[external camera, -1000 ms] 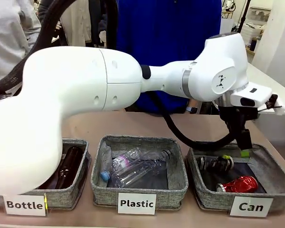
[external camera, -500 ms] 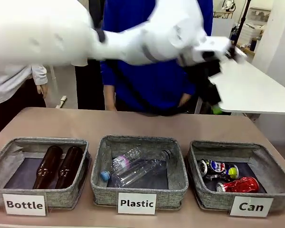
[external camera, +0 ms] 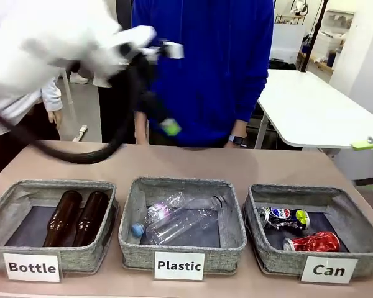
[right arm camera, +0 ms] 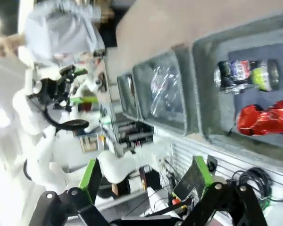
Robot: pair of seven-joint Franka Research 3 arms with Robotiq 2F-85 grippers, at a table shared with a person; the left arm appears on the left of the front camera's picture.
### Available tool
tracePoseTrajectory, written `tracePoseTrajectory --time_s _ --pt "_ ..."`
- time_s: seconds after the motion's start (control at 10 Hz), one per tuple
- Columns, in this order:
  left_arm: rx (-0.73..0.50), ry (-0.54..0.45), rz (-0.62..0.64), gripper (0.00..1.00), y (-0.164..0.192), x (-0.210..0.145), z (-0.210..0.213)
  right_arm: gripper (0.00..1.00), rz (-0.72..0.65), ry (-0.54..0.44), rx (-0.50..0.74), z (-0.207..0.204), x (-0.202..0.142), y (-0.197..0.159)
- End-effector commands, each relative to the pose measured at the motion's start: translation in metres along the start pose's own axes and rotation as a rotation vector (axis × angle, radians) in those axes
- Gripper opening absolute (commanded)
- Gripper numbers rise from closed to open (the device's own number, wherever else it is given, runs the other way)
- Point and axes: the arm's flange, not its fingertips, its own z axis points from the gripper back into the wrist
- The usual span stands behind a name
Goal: Sort the can waste into the basket.
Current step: Pick up the can waste from the table and place it in the right Fabric basket.
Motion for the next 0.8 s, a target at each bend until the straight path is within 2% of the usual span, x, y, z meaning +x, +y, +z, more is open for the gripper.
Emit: tracePoseTrajectory --time_s 0.0,0.1,0.2,0.3,0.4,0.5,0.6,0.7 --pt "0.04 -0.055 0.117 1.0 0.0 -0.109 0.048 1.0 0.032 0.098 0.047 -0.081 -0.032 -0.012" --pt "0.016 -0.118 0.199 1.0 0.017 -0.14 0.069 1.0 -0.006 0.148 0.134 -0.109 -0.033 -0.009" --pt "-0.054 -0.168 0.324 1.0 0.028 -0.172 0.09 1.0 -0.029 0.124 0.172 -0.131 -0.032 -0.008" --pt "-0.165 -0.256 0.45 1.0 0.036 -0.202 0.105 1.0 -0.064 0.088 0.215 -0.149 -0.03 -0.01" --pt "-0.212 -0.345 0.537 1.0 0.036 -0.223 0.115 1.0 -0.104 0.081 0.222 -0.159 -0.029 -0.012" --pt "-0.266 -0.439 0.509 1.0 0.036 -0.238 0.116 1.0 -0.135 0.107 0.221 -0.163 -0.026 -0.018" --pt "-0.294 -0.539 0.564 1.0 0.038 -0.248 0.117 1.0 -0.163 0.088 0.22 -0.158 -0.022 -0.023" --pt "-0.332 -0.641 0.622 1.0 0.048 -0.259 0.115 1.0 -0.177 0.016 0.224 -0.148 -0.012 -0.027"
